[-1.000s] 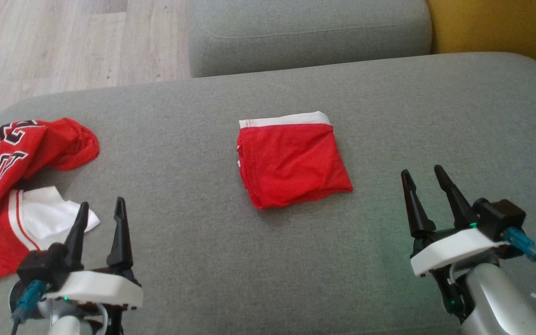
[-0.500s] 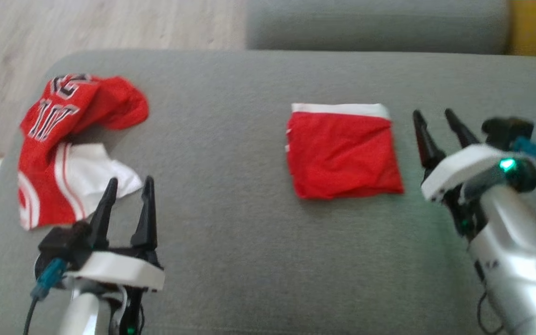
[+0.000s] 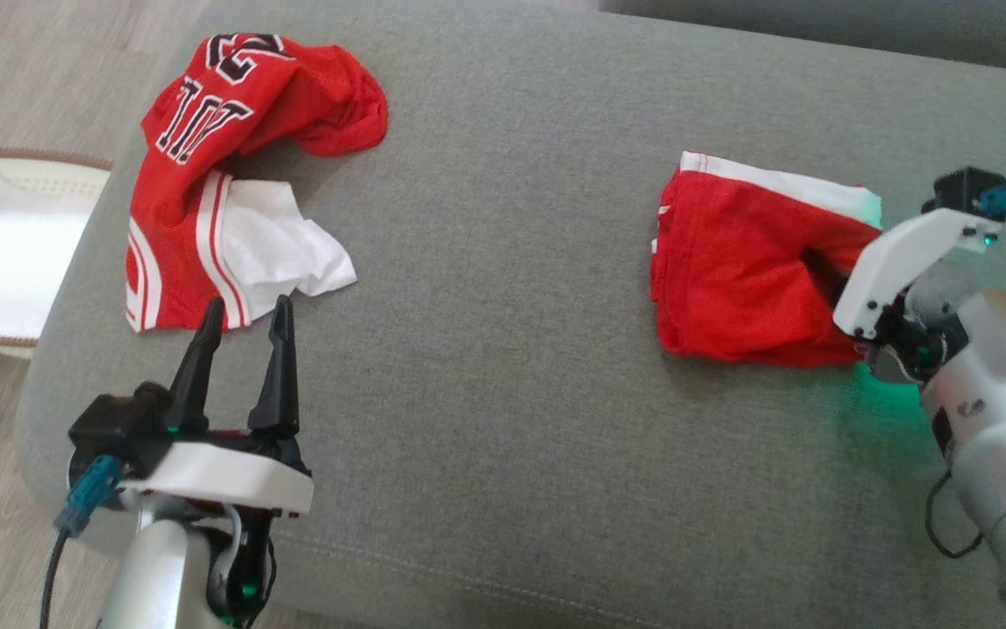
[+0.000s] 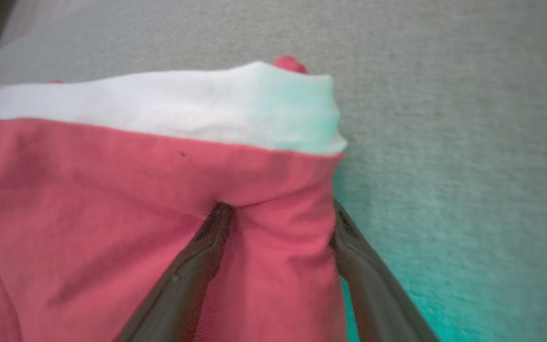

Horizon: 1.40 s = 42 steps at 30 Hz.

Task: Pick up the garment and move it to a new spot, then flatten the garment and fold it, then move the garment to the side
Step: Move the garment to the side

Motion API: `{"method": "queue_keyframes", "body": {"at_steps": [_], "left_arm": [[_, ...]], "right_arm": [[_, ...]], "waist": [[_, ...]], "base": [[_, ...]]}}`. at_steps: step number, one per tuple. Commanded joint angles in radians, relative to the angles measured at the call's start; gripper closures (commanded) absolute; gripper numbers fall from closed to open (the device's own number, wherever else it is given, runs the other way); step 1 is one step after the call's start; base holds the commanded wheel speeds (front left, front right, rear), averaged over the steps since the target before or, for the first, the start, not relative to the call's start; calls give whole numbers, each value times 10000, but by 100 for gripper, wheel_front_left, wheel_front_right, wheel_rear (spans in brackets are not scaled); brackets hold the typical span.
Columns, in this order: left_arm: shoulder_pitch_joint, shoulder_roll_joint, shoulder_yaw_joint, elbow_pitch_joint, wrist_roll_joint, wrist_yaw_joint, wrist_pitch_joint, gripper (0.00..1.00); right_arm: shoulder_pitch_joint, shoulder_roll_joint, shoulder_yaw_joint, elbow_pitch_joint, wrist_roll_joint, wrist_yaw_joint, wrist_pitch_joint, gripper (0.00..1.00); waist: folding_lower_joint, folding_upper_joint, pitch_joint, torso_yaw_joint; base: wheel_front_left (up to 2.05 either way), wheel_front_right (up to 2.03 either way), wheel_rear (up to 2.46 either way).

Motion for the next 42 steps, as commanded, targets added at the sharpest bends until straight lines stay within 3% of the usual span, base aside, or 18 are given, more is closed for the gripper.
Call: {"method": "queue_keyframes", "body": {"at_steps": [1, 2, 4, 5, 11, 21, 32, 37, 42], "left_arm": [[-438, 33, 260, -284, -77, -33, -122, 0], [-443, 31, 266, -272, -76, -35, -122, 0], [-426, 29, 293, -267, -60, -28, -122, 0], [-408, 28, 296, -267, -46, -28, -122, 0], [-350, 38, 225, -308, 123, -111, -122, 0], [-447, 152, -507, -261, 259, -245, -122, 0], [-826, 263, -1286, -137, 261, -283, -122, 0], [-1059, 329, -1548, -101, 237, -289, -122, 0], [-1379, 578, -1715, -175, 195, -292, -54, 0]], "right_arm": [[40, 226, 244, -32, 92, -7, 108, 0], [17, 224, 259, -76, 141, -7, -9, 18], [1, 193, 366, -169, 152, -7, -332, 85], [-6, 175, 392, -203, 164, -7, -560, 100], [-92, 170, 762, -292, 187, -7, -1608, 100], [-198, 96, 1657, -721, 393, -7, -1982, 100], [-436, 240, 2361, -1161, 871, -7, -2349, 100], [-683, 218, 2656, -1382, 1160, -7, -2520, 100], [-1527, -243, 3096, -1388, 1000, -7, -2733, 100]], "waist": [[0, 0, 94, 94], [0, 0, 97, 88], [0, 0, 48, 14], [0, 0, 6, -49], [0, 0, -354, -923], [0, 0, -686, -3222], [0, 0, -477, -5212], [0, 0, -99, -5589], [0, 0, 729, -5455]], "base": [[0, 0, 0], [0, 0, 0], [0, 0, 0], [0, 0, 0], [0, 0, 0], [0, 0, 0], [0, 0, 0], [0, 0, 0], [0, 0, 0]]}}
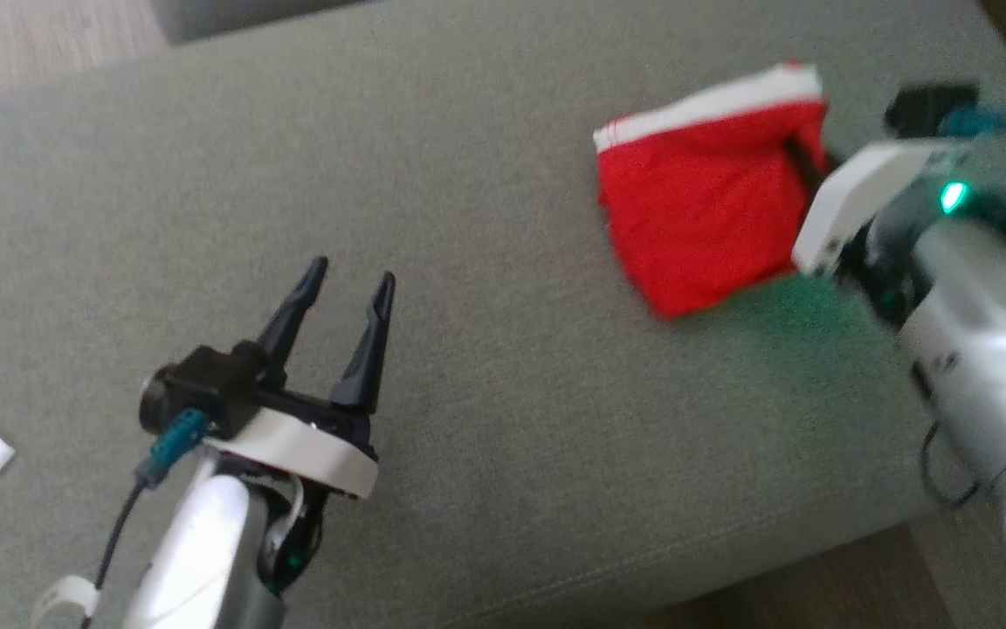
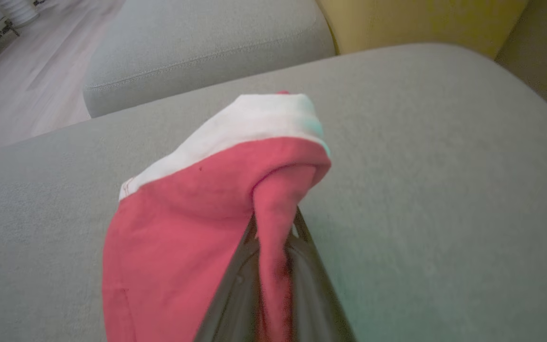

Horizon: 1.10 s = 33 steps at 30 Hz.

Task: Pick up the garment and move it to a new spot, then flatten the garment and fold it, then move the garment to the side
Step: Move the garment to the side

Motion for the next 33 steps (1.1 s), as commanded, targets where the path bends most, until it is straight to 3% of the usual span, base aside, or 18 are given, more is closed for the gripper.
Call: {"method": "queue_keyframes", "body": {"at_steps": [1, 8, 25, 26, 27, 28, 33], "left_arm": [[-491, 285, 256, -338, -32, 8, -33, 0], [-849, 674, 315, -487, -180, 6, 34, 0], [-1105, 865, 357, -595, -363, 38, -7, 0], [-1110, 861, 352, -573, -375, 40, -11, 0], [-1111, 850, 348, -543, -390, 45, -15, 0], [-1107, 831, 347, -511, -411, 52, -21, 0], [-1044, 721, 346, -346, -502, 79, -62, 0]], "right_arm": [[-807, -232, 192, -236, -168, -7, -164, 100], [-2191, -881, 86, 688, -158, -7, -87, 100], [-3499, -1306, 61, 1708, -519, -7, 27, 100], [-3511, -1320, 113, 1718, -563, -7, 43, 94], [-3510, -1304, 124, 1728, -563, -7, 37, 43], [-3492, -1258, 103, 1728, -522, -7, 1, 0], [-3321, -1159, 272, 1584, -582, -7, -322, 0]], "waist": [[0, 0, 645, 130], [0, 0, 1554, 419], [0, 0, 2169, 509], [0, 0, 2155, 515], [0, 0, 2126, 519], [0, 0, 2085, 525], [0, 0, 1754, 575]], "base": [[0, 0, 0], [0, 0, 0], [0, 0, 0], [0, 0, 0], [0, 0, 0], [0, 0, 0], [0, 0, 0]]}}
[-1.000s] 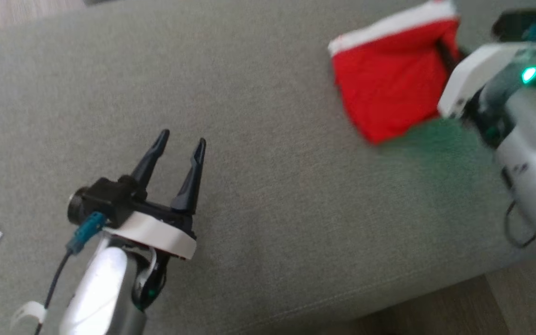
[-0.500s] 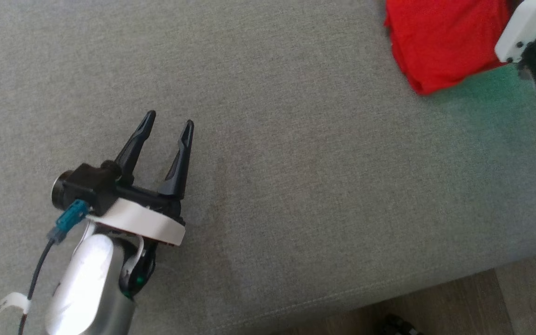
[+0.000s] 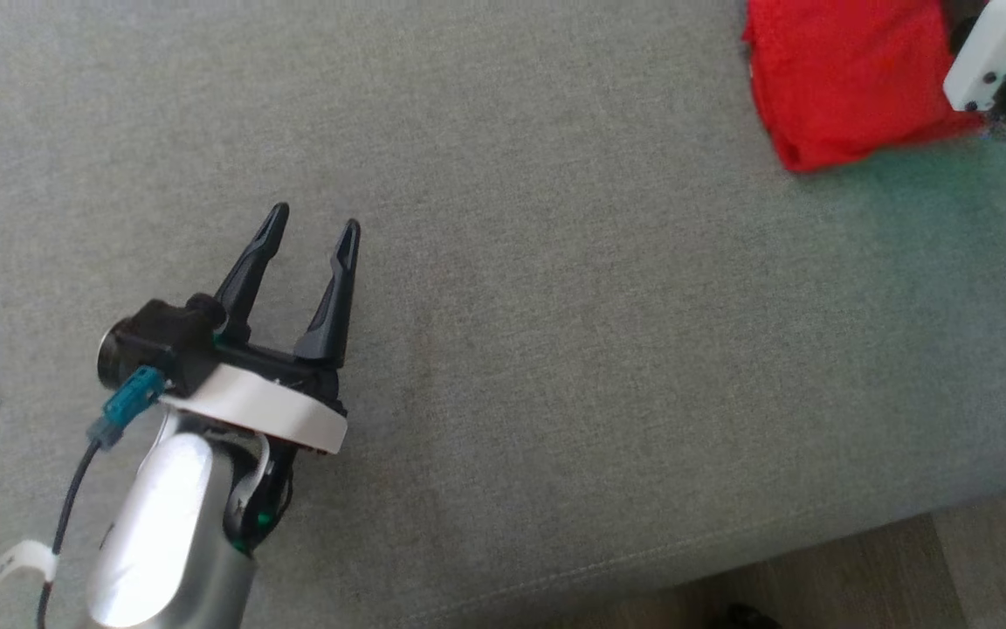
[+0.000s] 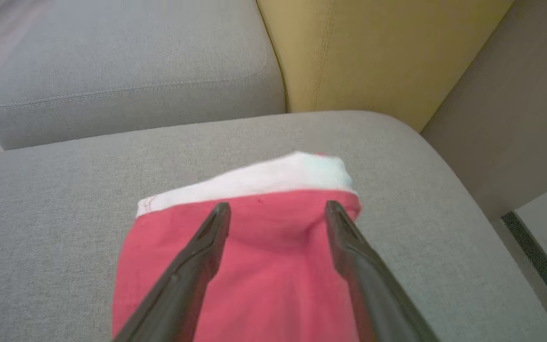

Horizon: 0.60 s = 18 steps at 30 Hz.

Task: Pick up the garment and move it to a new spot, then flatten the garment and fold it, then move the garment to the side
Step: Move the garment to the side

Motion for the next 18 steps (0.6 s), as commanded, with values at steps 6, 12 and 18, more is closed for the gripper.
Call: {"method": "queue_keyframes", "body": {"at_steps": [6, 12, 18], "left_arm": [[85, -42, 458, -181, -186, 115, -116, 0], [561, -54, 976, -241, -294, 319, -133, 0], [1097, 210, 1789, -435, -330, 684, -135, 0]], "right_arm": [[138, -152, 332, -723, -340, -7, -1201, 0], [837, -116, 369, -1655, -364, -7, -2616, 0], [2223, -54, -64, -3208, -257, -7, -3279, 0]], "waist": [[0, 0, -787, 178], [0, 0, -1907, 465], [0, 0, -2718, 752]], "base": [[0, 0, 0], [0, 0, 0], [0, 0, 0]]}}
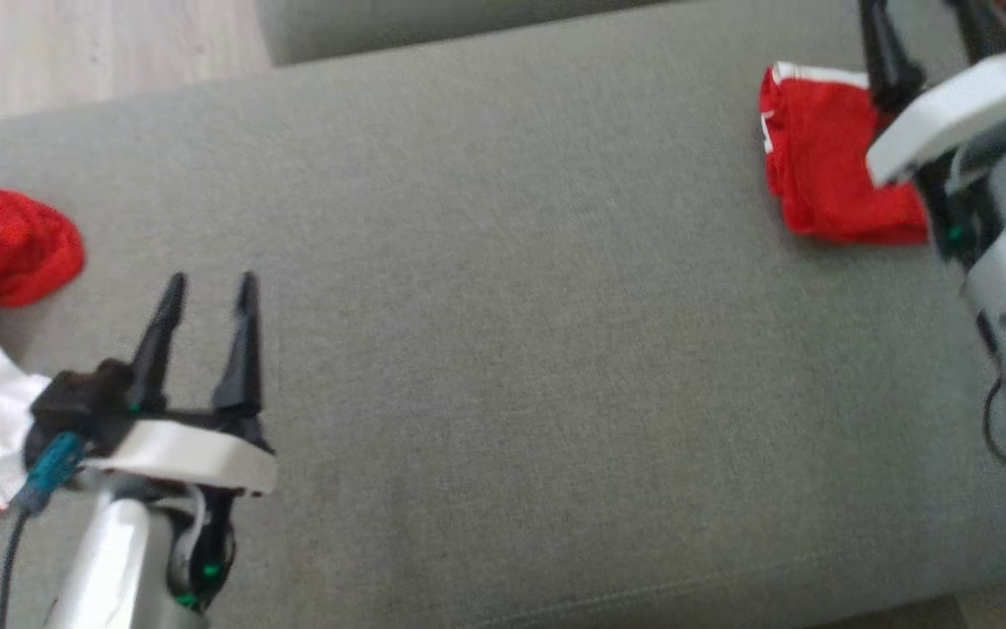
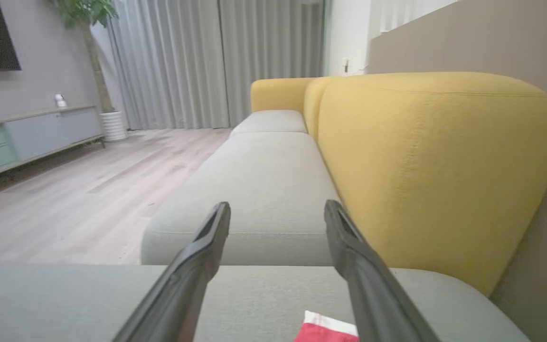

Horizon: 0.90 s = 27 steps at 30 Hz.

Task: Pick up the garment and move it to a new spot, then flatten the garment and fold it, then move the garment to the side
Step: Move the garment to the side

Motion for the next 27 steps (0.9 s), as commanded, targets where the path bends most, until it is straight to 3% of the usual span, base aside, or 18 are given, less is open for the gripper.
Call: {"method": "queue_keyframes", "body": {"at_steps": [1, 8, 13, 17, 27], "left_arm": [[-55, 281, 608, -429, -73, 207, -120, 0], [391, 233, 1250, -406, -89, 629, -121, 0], [369, 113, 1631, -507, -63, 495, -121, 0], [445, 24, 1784, -281, 85, 324, -121, 0], [586, -332, 1889, -70, 666, 150, -122, 0]], "right_arm": [[501, -43, -123, -629, -114, -7, -142, 0], [3163, 5, -1588, -2833, -1377, -7, -178, 0], [4700, 551, -2654, -4103, -2437, -7, -179, 0], [5780, 1038, -3357, -4662, -2908, -7, -180, 0], [6880, 1622, -3989, -4822, -3745, -7, -181, 0]], "waist": [[1, 0, -478, 295], [1, 0, -924, 813], [1, 0, -884, 1031], [1, 0, -999, 1121], [1, 0, -1228, 1200]], "base": [[0, 0, 0], [0, 0, 0], [0, 0, 0], [0, 0, 0], [0, 0, 0]]}}
